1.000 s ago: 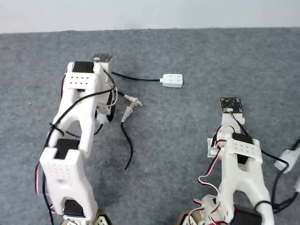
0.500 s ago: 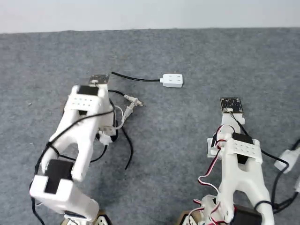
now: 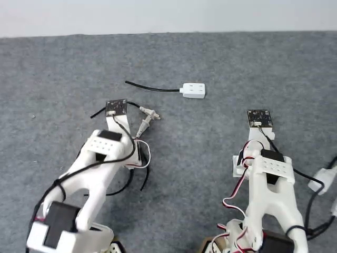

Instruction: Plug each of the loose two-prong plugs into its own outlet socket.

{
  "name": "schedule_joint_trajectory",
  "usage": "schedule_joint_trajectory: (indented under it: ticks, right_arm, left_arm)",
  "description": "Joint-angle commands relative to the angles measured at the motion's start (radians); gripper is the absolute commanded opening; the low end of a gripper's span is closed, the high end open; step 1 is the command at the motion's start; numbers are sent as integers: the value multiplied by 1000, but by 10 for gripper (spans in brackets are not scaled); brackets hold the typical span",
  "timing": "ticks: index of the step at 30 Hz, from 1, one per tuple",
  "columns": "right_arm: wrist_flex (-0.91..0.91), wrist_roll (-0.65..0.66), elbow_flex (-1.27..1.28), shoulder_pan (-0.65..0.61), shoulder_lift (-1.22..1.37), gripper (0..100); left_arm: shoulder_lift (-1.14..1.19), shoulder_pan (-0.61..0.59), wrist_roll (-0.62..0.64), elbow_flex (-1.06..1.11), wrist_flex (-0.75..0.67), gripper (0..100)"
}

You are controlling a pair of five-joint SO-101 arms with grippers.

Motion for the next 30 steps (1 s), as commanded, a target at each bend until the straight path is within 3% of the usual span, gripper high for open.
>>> schedule_joint_trajectory:
  ticks: [1,5,12,23,30]
  right_arm:
    - [-16,12,-6,4,-35,36]
    - [-16,12,-6,4,-35,36]
    - [-16,12,-6,4,-35,36]
    - [-16,12,-6,4,-35,36]
    - [-16,12,-6,4,-35,35]
  left_arm:
    - [-63,-9,11,65,-123,16]
    - [-103,-9,-61,70,-86,42]
    - [-161,-9,6,70,-2,245]
    - [-463,-20,-31,77,135,232]
    - [-687,-212,-147,122,140,232]
